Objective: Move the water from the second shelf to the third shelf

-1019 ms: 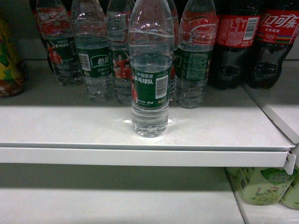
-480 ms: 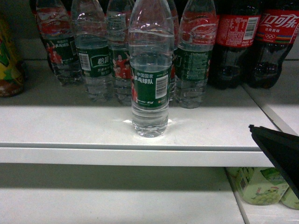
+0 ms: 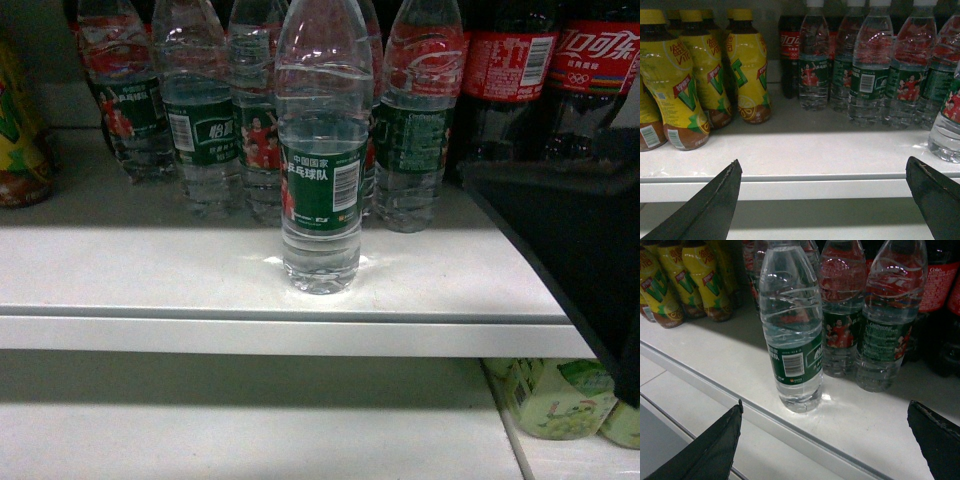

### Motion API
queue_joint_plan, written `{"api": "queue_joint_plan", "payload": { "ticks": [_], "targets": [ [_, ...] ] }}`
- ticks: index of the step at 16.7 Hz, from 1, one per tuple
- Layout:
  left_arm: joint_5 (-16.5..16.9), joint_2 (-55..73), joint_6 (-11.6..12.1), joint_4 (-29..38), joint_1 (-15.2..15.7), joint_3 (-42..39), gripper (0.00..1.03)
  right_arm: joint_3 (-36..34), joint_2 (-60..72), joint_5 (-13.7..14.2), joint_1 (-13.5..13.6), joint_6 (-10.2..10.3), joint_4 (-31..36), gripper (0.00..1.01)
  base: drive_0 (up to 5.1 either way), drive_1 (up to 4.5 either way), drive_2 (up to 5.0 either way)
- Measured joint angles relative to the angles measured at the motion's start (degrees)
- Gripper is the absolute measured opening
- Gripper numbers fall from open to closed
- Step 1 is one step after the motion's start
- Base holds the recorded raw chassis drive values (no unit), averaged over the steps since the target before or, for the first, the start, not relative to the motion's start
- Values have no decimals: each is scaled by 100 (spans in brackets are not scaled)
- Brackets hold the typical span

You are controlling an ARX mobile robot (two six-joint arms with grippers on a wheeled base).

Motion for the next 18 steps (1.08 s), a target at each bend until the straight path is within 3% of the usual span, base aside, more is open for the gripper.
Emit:
{"api": "queue_joint_plan", "payload": {
  "ticks": [11, 14, 18],
  "targets": [
    [0, 0, 0, 0, 0, 0, 98, 1528, 1405, -614, 629, 199, -522, 98, 0, 0, 0],
    [-2, 0, 0, 0, 0, 0, 98, 1864, 1775, -584, 763, 284, -586, 98, 0, 0, 0],
    [0, 0, 0, 0, 0, 0, 98, 2293, 2179, -323, 778, 450, -763, 98, 0, 0, 0]
  ]
}}
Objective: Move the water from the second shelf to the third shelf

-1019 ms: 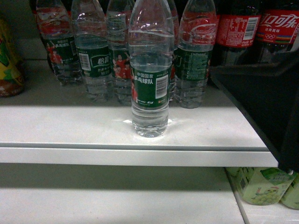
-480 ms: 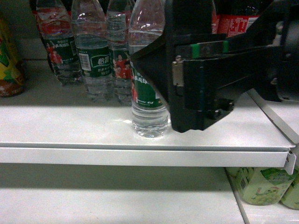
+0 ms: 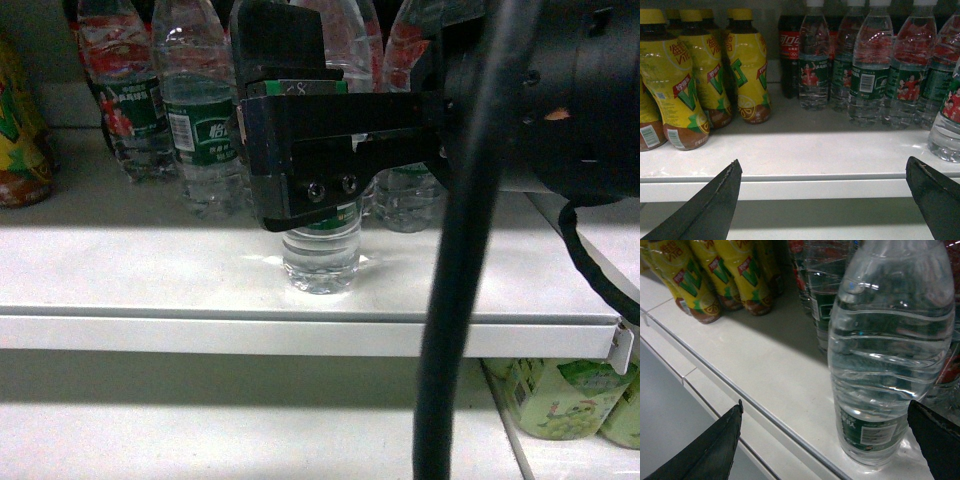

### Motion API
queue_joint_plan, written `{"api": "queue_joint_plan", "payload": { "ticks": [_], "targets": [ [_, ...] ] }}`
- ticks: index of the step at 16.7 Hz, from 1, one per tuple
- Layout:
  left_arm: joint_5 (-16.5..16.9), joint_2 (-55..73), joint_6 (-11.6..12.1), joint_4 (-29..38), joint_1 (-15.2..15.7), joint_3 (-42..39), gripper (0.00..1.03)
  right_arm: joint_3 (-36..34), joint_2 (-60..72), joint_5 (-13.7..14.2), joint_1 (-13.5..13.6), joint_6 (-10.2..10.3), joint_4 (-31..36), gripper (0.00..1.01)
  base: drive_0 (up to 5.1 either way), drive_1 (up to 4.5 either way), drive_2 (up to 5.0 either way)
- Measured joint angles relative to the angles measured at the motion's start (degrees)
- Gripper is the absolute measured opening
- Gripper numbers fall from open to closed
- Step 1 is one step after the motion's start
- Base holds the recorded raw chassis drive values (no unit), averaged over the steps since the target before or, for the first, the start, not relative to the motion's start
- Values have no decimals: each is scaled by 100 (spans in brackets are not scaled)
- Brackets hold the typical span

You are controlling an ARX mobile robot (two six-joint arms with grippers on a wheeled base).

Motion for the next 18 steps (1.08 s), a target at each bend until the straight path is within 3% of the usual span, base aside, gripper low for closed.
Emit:
{"api": "queue_joint_plan", "payload": {
  "ticks": [4, 11, 18],
  "targets": [
    [0, 0, 0, 0, 0, 0, 98, 184, 299, 229, -201, 46, -76, 98, 0, 0, 0],
    [0, 0, 0, 0, 0, 0, 98, 691, 748, 310, -374, 258, -190, 98, 0, 0, 0],
    [0, 0, 0, 0, 0, 0, 98, 1167, 1163, 317, -291, 330, -374, 98, 0, 0, 0]
  ]
}}
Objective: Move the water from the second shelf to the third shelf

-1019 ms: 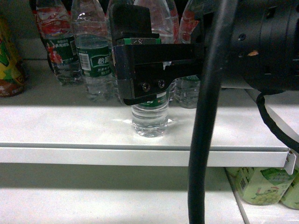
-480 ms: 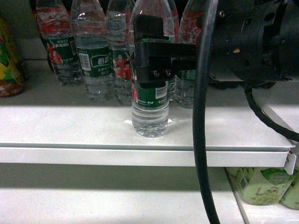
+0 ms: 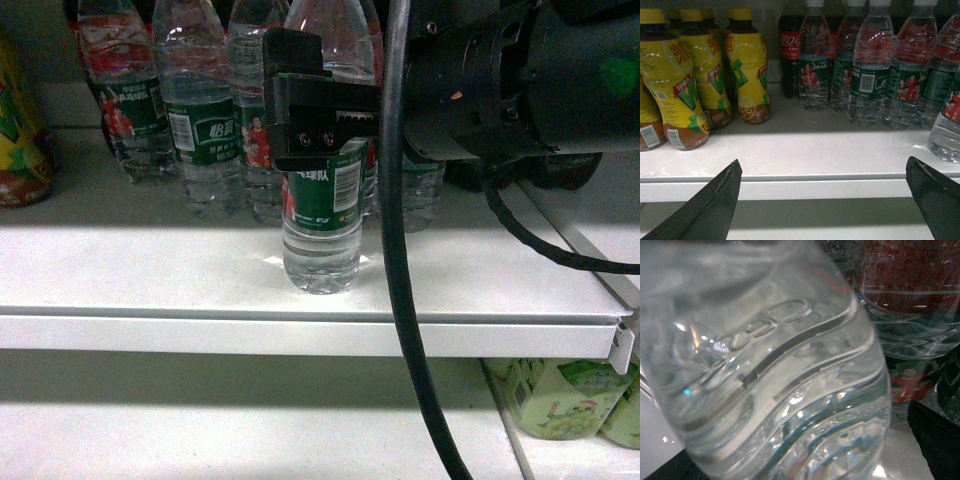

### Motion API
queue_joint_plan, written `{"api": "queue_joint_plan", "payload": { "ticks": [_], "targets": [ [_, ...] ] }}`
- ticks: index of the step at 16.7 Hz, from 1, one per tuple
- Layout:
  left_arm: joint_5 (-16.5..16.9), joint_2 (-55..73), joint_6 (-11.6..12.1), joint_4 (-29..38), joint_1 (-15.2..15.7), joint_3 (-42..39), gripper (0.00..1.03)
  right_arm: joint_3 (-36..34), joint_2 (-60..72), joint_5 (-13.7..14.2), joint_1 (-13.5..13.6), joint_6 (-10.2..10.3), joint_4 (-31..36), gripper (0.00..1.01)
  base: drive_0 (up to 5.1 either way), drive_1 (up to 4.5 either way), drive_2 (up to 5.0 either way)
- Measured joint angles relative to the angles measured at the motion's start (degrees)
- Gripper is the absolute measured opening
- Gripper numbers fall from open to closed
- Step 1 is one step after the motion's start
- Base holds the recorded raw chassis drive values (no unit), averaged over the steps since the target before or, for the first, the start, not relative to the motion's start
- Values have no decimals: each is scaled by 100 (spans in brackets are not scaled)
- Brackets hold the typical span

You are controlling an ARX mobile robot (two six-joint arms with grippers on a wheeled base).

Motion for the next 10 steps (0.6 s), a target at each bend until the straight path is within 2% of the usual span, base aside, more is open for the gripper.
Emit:
{"api": "queue_joint_plan", "payload": {
  "ticks": [6, 8, 9, 10],
  "targets": [
    [0, 0, 0, 0, 0, 0, 98, 44, 210, 42, 155, 13, 22, 98, 0, 0, 0],
    [0, 0, 0, 0, 0, 0, 98, 92, 251, 116, 186, -20, 79, 53, 0, 0, 0],
    [0, 0, 0, 0, 0, 0, 98, 92, 251, 118, 186, -28, 107, 44, 0, 0, 0],
    [0, 0, 0, 0, 0, 0, 98, -15, 229, 120, 186, -33, 238, 43, 0, 0, 0]
  ]
}}
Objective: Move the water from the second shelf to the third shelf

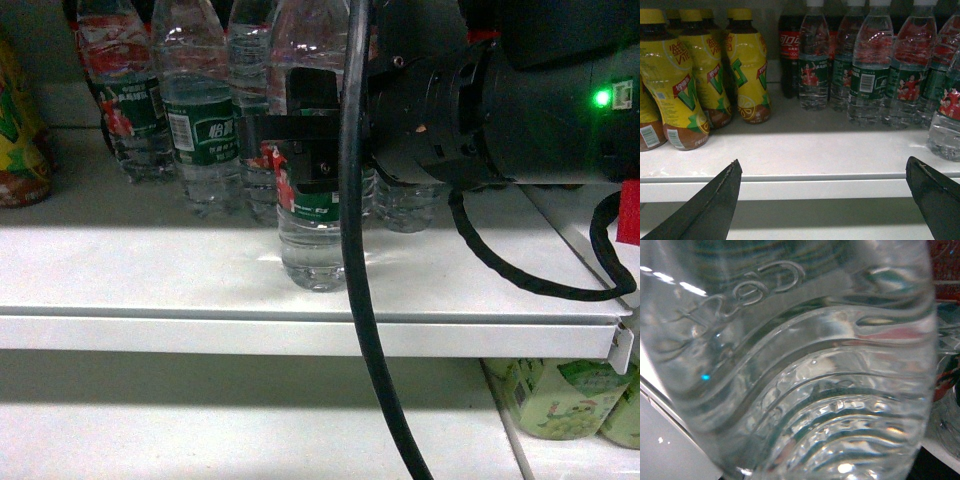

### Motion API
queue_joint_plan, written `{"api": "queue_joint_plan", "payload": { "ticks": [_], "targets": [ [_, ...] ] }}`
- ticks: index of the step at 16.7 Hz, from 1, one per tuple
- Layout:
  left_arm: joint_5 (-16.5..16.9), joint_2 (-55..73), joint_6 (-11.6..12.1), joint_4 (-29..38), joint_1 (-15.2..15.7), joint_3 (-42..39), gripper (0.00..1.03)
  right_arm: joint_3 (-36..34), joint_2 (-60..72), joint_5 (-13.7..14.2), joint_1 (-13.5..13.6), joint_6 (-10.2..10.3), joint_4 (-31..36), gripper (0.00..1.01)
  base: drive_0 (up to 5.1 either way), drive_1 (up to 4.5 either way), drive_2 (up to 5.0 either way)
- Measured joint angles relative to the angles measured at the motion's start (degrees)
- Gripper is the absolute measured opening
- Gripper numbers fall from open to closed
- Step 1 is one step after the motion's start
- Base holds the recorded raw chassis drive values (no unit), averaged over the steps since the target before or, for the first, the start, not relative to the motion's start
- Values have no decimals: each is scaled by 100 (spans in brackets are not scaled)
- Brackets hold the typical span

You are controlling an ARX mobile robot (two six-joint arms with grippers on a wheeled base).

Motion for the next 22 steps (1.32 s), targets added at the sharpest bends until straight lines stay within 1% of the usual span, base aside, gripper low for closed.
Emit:
{"api": "queue_joint_plan", "payload": {
  "ticks": [1, 2, 10, 14, 17, 19, 22],
  "targets": [
    [0, 0, 0, 0, 0, 0, 98, -407, -332, -92, -9, 7, 76, 43, 0, 0, 0],
    [0, 0, 0, 0, 0, 0, 98, -586, -492, -125, -52, 4, 81, 43, 0, 0, 0],
    [0, 0, 0, 0, 0, 0, 98, -1097, -931, -212, -203, 4, 160, 42, 0, 0, 0],
    [0, 0, 0, 0, 0, 0, 98, -1349, -1169, -190, -313, 2, 157, 42, 0, 0, 0],
    [0, 0, 0, 0, 0, 0, 98, -1895, -1722, -118, -557, -11, 173, 42, 0, 0, 0],
    [0, 0, 0, 0, 0, 0, 98, -2221, -2087, -122, -756, -26, 164, 42, 0, 0, 0],
    [0, 0, 0, 0, 0, 0, 98, -2531, -2629, -81, -1080, -81, 105, 42, 0, 0, 0]
  ]
}}
